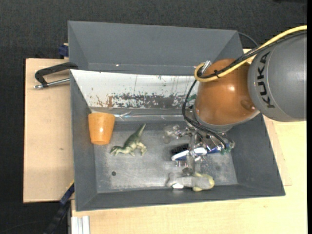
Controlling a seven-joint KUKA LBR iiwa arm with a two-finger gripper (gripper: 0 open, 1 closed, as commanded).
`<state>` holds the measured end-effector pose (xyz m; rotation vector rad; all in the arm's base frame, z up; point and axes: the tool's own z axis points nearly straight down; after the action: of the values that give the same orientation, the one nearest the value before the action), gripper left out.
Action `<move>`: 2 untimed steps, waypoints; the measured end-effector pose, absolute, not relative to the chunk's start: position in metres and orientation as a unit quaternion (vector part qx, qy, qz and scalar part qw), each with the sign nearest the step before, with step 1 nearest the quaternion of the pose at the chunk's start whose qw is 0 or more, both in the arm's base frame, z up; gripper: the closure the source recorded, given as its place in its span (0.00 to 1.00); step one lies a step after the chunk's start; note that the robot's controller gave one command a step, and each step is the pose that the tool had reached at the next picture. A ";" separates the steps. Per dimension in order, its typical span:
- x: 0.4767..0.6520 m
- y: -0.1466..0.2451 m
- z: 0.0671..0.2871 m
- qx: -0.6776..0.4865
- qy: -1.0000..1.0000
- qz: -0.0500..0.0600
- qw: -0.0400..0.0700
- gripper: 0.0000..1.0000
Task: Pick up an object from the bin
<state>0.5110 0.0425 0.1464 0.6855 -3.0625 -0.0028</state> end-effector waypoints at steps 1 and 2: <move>0.544 0.048 0.113 0.306 -0.952 0.000 -0.003 0.00; 0.557 0.045 0.071 0.407 -0.913 -0.001 0.000 0.00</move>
Offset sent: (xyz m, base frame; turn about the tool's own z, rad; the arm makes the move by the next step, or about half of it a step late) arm 0.0320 0.0035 -0.0342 -0.1820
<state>0.5569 0.0447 0.0707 1.2802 -2.8694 -0.0045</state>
